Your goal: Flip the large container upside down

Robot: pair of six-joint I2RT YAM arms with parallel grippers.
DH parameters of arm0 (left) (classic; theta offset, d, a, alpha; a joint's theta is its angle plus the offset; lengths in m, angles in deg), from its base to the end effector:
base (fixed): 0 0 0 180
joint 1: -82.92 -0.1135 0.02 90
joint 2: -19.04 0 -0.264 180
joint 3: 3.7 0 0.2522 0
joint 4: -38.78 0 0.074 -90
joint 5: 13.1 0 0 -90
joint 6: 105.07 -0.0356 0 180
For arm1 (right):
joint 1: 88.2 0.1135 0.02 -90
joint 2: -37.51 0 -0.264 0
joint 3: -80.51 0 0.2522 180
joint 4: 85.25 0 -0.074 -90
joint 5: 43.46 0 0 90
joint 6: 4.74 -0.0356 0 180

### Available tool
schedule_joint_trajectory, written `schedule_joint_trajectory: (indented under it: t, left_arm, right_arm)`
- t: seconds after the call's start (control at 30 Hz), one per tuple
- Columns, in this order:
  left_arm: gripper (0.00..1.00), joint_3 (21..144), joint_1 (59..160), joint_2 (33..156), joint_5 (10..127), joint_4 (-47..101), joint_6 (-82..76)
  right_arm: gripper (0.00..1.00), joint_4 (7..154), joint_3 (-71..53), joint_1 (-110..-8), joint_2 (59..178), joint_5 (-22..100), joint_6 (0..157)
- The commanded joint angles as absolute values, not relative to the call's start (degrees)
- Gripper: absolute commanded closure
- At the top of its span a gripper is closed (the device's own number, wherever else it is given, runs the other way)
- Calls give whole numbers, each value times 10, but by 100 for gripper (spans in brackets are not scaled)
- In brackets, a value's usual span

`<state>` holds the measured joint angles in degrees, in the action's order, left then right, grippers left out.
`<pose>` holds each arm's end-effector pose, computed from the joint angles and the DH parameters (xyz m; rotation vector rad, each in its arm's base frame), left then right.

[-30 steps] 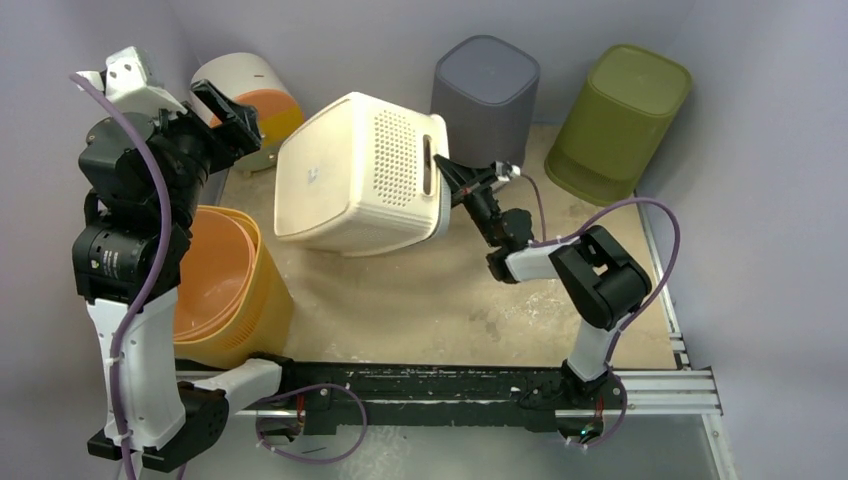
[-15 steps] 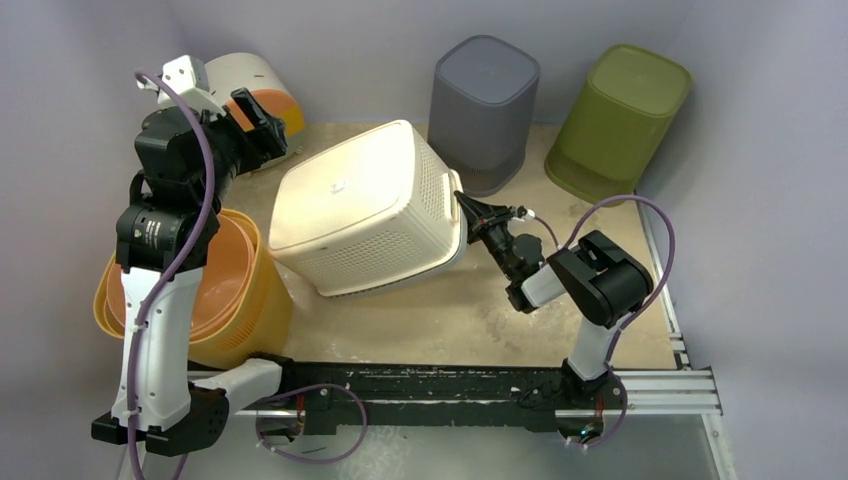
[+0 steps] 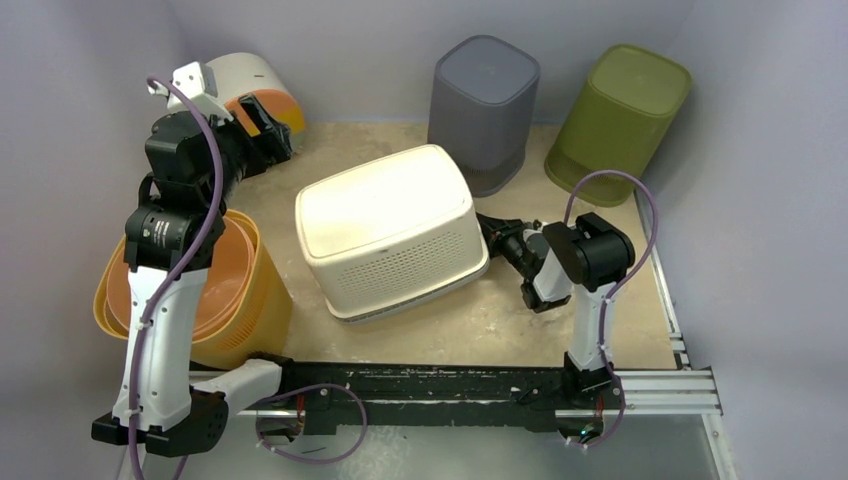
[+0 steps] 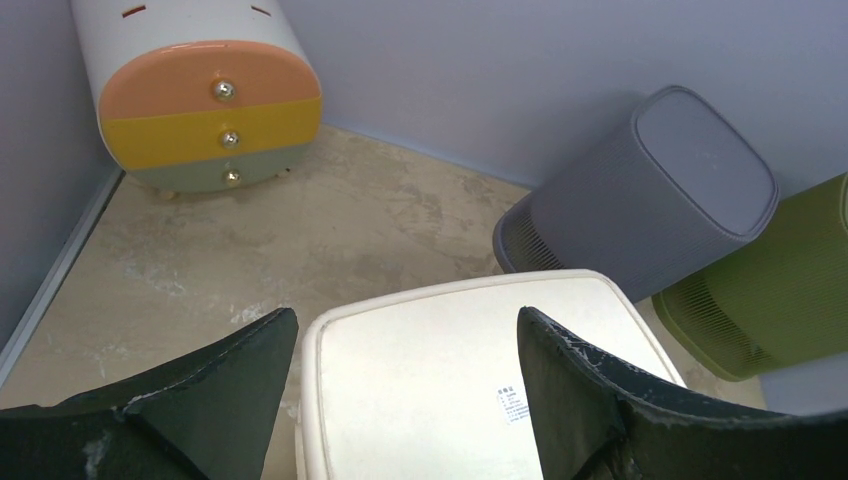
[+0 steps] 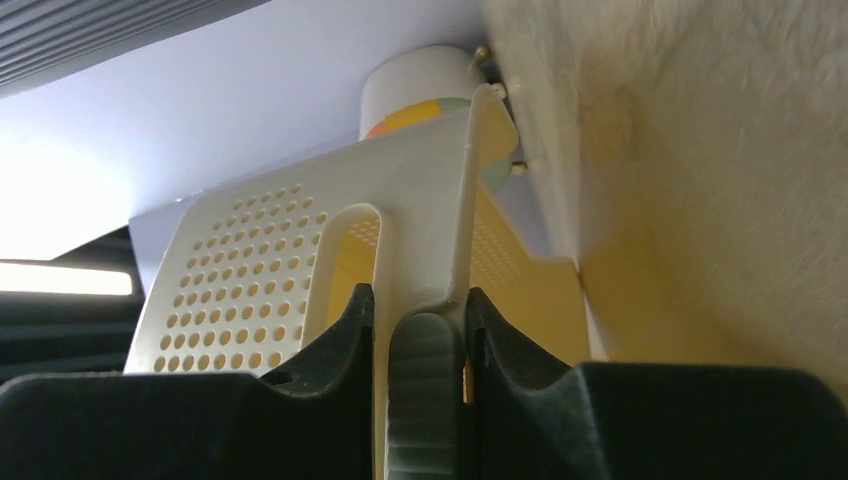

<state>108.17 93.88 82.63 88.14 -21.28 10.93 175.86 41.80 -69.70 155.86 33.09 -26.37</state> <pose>0.1751 -0.0268 0.5160 -0.3733 1.7421 -0.2919 0.2812 0.1028 0.1005 1.2290 1.4820 1.8733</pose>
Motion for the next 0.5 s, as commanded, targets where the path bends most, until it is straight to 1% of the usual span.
schedule_joint_trajectory:
  t: [0.0, 0.13, 0.3, 0.47]
  left_arm:
    - [23, 1074, 940, 816, 877, -189, 112]
    - [23, 1067, 940, 816, 875, -190, 111]
    - [23, 1056, 940, 816, 874, -190, 111]
    - [23, 1049, 940, 816, 877, -187, 108]
  right_arm:
    - [95, 1869, 419, -720, 1578, 232, -89]
    - [92, 1795, 408, -751, 1560, 200, -22]
    - [83, 1633, 380, -782, 1508, 173, 114]
    - [74, 1496, 342, -790, 1466, 167, 204]
